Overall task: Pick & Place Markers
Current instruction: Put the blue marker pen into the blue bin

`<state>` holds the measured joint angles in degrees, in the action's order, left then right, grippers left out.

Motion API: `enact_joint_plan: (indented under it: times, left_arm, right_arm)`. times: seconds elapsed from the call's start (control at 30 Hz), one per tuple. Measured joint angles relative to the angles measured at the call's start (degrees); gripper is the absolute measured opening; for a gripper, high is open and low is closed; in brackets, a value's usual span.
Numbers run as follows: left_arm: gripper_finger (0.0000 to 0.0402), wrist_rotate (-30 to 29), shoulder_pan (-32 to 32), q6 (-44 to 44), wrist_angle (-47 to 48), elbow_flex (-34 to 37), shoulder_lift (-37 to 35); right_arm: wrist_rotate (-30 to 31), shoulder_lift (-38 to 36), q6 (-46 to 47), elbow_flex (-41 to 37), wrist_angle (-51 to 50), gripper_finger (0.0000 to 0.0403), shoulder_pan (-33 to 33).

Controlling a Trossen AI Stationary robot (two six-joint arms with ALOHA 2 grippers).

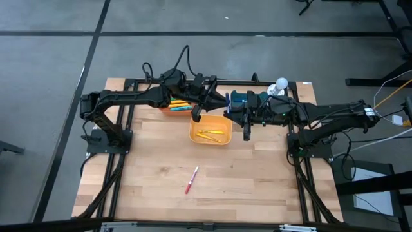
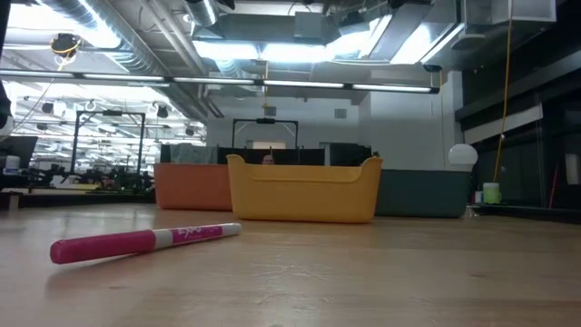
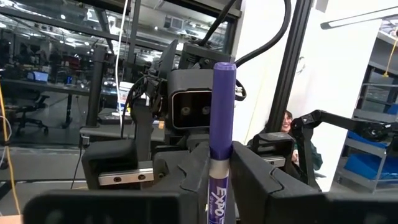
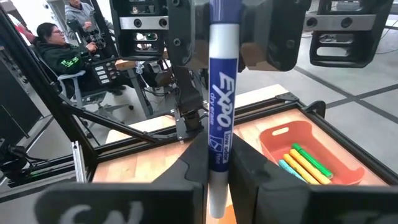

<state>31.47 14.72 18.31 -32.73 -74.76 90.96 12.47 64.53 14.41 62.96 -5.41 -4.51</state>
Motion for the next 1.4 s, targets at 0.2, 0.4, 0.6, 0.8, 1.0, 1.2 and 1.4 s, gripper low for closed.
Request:
enact_joint_plan:
  times: [0.2, 0.4, 0.6, 0.8, 1.0, 1.2, 1.4]
  left_arm:
    - [0.0087, -0.53, 0.0, 3.08, 0.38, 0.0, 0.0]
    - [0.0127, -2.03, 0.0, 3.64, 1.62, -0.01, 0.0]
    - [0.0167, -3.02, 0.0, 4.51, 1.85, 0.0, 0.0]
    - [0.0194, 0.04, 0.31, 4.69, 2.51, 0.02, 0.0]
    - [0.0196, 5.51, 1.9, 7.2, 2.56, 0.02, -0.31]
    - [0.0188, 8.58, 3.74, 8.93, 3.17, 0.02, -0.92]
    - [0.0184, 10.79, 4.57, 9.65, 3.0, 0.02, -1.14]
  right_arm:
    - [-0.13, 0.0, -0.04, 0.0, -0.04, 0.0037, 0.0]
    - [-0.09, 0.0, -0.03, 0.0, -0.17, 0.0037, 0.0]
    - [-0.11, 0.0, -0.04, 0.0, -0.09, 0.0038, 0.0]
    - [-0.84, -0.32, -0.11, 0.0, 0.01, 0.0039, -0.01]
    - [-0.83, -1.93, -0.28, 0.0, -0.44, 0.0039, -0.02]
    - [-0.66, -5.35, -0.74, 0.0, -2.47, 0.0039, -0.02]
    - [-0.05, -9.98, -0.76, 0.0, -7.05, 0.0039, -0.02]
